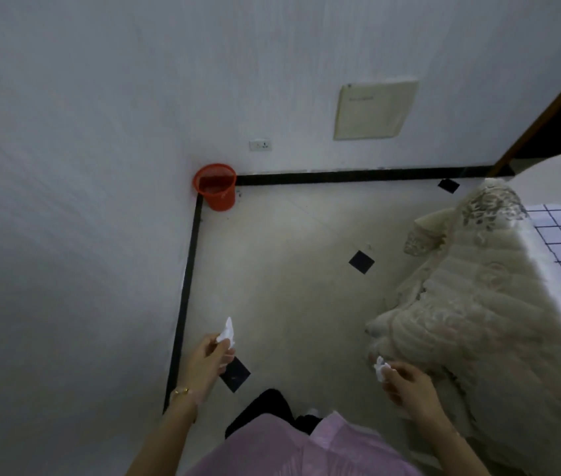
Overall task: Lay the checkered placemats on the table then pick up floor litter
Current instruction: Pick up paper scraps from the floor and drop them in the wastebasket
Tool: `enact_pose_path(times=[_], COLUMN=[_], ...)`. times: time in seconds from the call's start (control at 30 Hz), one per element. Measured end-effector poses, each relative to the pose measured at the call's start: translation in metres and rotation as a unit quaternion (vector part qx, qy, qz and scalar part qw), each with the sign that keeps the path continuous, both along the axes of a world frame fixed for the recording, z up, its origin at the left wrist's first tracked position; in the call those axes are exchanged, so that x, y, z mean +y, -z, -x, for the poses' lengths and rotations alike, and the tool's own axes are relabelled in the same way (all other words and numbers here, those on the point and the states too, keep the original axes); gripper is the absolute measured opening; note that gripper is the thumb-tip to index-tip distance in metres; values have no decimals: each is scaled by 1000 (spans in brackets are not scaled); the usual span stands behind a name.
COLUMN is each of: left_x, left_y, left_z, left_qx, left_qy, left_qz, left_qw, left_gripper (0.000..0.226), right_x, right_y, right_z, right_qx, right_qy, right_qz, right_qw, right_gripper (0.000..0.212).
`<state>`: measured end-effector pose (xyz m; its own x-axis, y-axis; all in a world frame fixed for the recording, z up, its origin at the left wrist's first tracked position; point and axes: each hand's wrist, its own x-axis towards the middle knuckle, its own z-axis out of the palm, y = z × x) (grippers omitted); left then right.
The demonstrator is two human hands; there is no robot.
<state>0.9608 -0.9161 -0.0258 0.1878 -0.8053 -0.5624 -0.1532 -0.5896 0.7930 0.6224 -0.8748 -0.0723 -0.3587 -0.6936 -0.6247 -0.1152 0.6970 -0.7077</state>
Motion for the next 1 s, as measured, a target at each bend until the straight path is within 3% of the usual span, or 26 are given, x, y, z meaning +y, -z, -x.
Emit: enact_pose_path(times=[0.23, 0.53, 0.73, 1.0], left_x=[-29, -100, -208, -409], left_y=[6, 44, 44, 22], left_z=[8, -26, -42, -54], left_qx=[9, 33, 22, 29], left_qy=[-55, -159, -188, -130], left_qz=[-20, -122, -154, -98], left_qw=[998, 979, 970, 986], left_gripper=[19, 28, 46, 34], right_x=[-70, -253, -368, -504], right_y=[-1, -10, -1, 3], right_z=[-10, -51, -70, -73], right_qx=[-41, -34, -21, 5], right_qy=[-62, -139, -173, -198], right_qz=[-34, -21, -66, -97], right_qw=[997, 990, 983, 975], right_gripper=[24, 34, 28, 31])
